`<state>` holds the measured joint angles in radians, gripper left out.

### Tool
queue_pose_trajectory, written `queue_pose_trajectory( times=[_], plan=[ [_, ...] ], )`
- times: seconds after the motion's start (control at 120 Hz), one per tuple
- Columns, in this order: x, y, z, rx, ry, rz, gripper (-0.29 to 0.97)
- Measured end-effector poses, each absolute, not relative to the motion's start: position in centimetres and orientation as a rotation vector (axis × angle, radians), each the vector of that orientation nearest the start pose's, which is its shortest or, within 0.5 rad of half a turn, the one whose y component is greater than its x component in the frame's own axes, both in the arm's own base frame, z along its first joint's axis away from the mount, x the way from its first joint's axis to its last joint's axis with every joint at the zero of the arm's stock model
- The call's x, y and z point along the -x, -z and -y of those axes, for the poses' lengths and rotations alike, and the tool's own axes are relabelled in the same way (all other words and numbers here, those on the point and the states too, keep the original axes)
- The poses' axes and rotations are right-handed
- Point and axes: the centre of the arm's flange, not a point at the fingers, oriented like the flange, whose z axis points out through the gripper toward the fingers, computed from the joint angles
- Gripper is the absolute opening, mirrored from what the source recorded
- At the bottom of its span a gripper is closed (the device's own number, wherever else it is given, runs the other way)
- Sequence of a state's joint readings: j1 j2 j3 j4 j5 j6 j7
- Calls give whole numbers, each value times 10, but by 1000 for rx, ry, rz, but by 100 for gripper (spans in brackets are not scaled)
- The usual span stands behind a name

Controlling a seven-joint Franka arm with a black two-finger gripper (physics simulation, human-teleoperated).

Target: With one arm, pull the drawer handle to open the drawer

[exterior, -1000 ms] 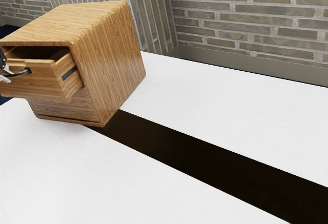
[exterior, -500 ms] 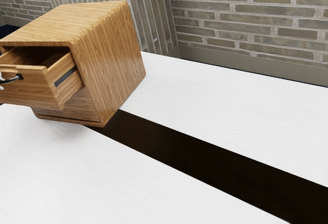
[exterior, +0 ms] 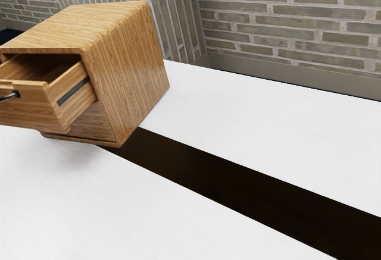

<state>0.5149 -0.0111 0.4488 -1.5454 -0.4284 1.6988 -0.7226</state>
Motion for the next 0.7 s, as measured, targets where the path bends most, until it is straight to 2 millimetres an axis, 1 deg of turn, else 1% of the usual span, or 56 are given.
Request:
queue_pose_trajectory(
  times=[0.125,0.275,0.4,0.517,0.7],
  plan=[
    [-346,-663,-441,-1796,-281,-2031,1],
    [-323,-664,-449,-1780,-282,-2037,1],
    [-311,-666,-449,-1785,-273,-2019,1],
    [-298,-663,-448,-1788,-254,-2006,1],
    [-281,-668,-448,-1794,-245,-1985,-1]
  ],
)
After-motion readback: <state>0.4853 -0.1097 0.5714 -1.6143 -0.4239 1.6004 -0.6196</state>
